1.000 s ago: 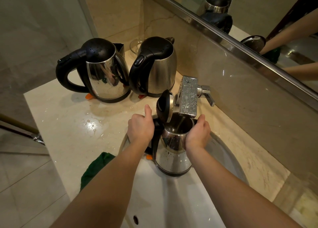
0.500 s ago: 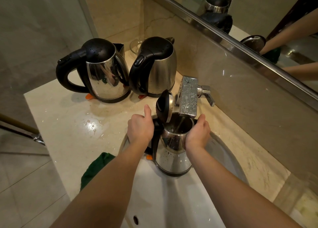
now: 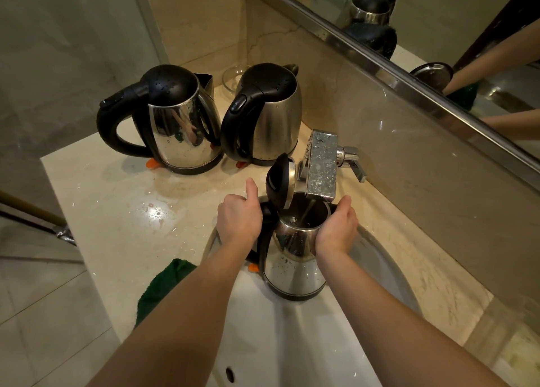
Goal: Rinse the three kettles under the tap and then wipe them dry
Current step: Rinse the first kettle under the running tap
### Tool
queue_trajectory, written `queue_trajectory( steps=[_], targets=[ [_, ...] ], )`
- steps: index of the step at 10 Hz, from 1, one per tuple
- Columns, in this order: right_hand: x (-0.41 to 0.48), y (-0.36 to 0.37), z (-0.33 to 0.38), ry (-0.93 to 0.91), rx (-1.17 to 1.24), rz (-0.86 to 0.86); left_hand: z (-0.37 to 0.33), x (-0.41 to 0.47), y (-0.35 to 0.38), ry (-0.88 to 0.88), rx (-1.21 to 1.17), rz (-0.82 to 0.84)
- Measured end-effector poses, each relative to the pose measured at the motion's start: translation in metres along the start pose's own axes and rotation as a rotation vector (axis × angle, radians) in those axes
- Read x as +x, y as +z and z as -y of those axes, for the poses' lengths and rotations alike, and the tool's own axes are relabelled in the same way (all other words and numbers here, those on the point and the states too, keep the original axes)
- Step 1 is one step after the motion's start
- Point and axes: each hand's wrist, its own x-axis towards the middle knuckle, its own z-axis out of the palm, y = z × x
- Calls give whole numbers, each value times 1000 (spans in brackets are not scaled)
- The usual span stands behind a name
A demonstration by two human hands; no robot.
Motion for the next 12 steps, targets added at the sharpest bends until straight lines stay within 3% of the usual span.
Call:
queue_trajectory(
  steps=[12],
  targets=[
    [1, -2, 2, 2, -5, 6, 2, 3, 3, 5, -1, -1]
  ],
)
